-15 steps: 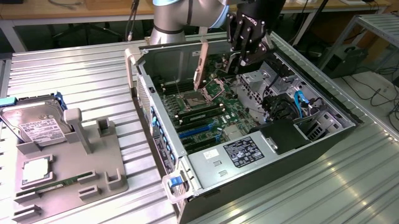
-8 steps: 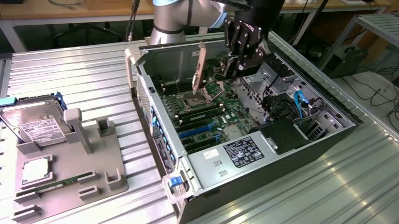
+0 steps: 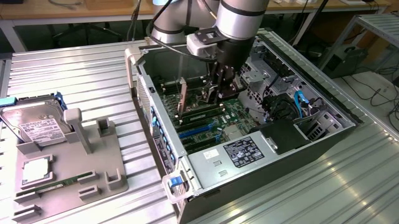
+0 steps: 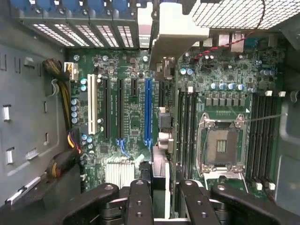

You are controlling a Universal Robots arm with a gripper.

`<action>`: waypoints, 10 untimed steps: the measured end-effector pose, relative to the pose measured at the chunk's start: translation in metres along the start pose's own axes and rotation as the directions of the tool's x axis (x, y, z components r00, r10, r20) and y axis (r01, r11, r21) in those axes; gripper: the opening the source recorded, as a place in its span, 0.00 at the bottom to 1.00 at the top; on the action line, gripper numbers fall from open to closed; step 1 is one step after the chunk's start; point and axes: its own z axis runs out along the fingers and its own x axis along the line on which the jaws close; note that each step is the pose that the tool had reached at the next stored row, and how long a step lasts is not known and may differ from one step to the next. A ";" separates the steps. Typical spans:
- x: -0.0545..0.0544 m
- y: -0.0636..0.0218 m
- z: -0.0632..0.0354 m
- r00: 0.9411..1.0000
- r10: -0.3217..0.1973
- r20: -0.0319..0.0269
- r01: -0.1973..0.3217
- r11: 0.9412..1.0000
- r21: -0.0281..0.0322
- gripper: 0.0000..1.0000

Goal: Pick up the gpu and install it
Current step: 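Insert the gpu into the slot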

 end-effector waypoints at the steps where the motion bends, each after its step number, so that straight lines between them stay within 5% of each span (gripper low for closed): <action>1: 0.000 0.0023 0.0077 1.000 0.000 0.003 0.000 1.000 0.000 0.28; 3: 0.001 0.0087 0.0304 1.000 0.015 0.004 -0.015 1.000 0.000 0.28; 4: 0.002 0.0094 0.0339 0.999 0.041 0.004 -0.041 0.999 0.001 0.28; 5: 0.020 0.0114 0.0351 0.999 0.029 0.013 -0.029 1.000 0.001 0.28; 10: 0.020 0.0116 0.0358 1.000 0.028 0.013 -0.028 1.000 0.000 0.28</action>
